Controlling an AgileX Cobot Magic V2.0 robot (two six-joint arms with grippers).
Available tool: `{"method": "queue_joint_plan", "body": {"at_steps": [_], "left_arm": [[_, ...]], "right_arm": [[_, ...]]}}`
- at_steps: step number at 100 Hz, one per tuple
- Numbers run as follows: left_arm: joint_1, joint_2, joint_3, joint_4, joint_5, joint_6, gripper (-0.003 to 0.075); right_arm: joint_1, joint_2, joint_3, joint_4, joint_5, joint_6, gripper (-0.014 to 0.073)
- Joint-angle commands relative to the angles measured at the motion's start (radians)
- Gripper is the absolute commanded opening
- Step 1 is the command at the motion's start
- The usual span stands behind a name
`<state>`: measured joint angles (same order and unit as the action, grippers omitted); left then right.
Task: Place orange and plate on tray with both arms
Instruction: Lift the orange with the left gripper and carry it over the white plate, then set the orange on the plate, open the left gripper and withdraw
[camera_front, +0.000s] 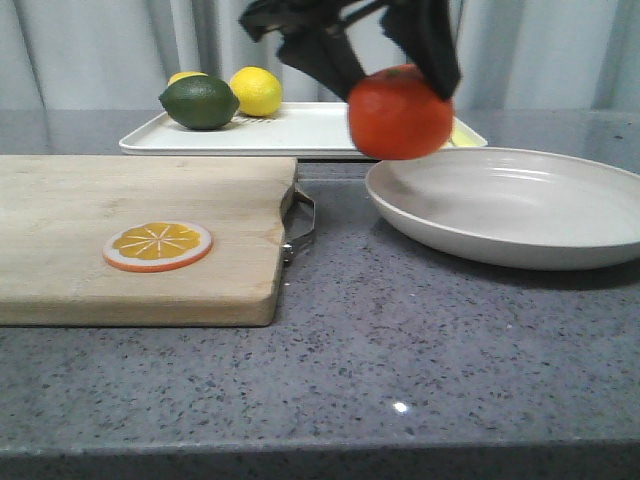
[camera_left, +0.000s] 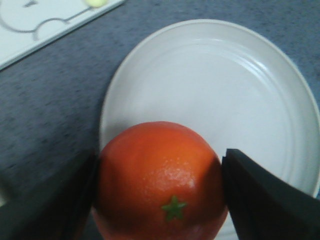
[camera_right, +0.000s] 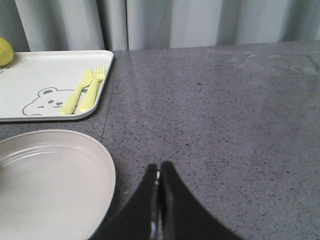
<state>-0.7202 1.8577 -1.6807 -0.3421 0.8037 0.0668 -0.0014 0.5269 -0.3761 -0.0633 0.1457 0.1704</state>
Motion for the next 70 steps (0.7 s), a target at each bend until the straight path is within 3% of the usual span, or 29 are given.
{"method": "queue_joint_plan", "body": {"at_steps": [1, 20, 52, 61, 70], "left_arm": [[-0.047, -0.004, -0.089, -0.028, -0.042, 0.003, 0.0302], [-0.097, 0.088, -0.174, -0.026, -0.044, 0.003, 0.0302], [-0.099, 0.118, -0.178, -0.023, -0.049, 0.003, 0.0304], [-0.099, 0.118, -0.178, -0.023, -0.049, 0.003, 0.0333], [-0.099, 0.118, -0.178, -0.023, -0.049, 0.003, 0.0412]], "right_arm": [[-0.002, 0.009, -0.036, -0.002, -0.082, -0.001, -0.0057], [-0.002, 0.009, -0.036, -0.002, -0.082, -0.001, -0.0057], [-0.002, 0.009, -0.036, -0.002, -0.081, -0.001, -0.0057], [-0.002, 0.009, -0.036, -0.002, -0.08, -0.001, -0.0057], [-0.002, 0.009, -0.036, -0.002, -0.079, -0.001, -0.0057]]}}
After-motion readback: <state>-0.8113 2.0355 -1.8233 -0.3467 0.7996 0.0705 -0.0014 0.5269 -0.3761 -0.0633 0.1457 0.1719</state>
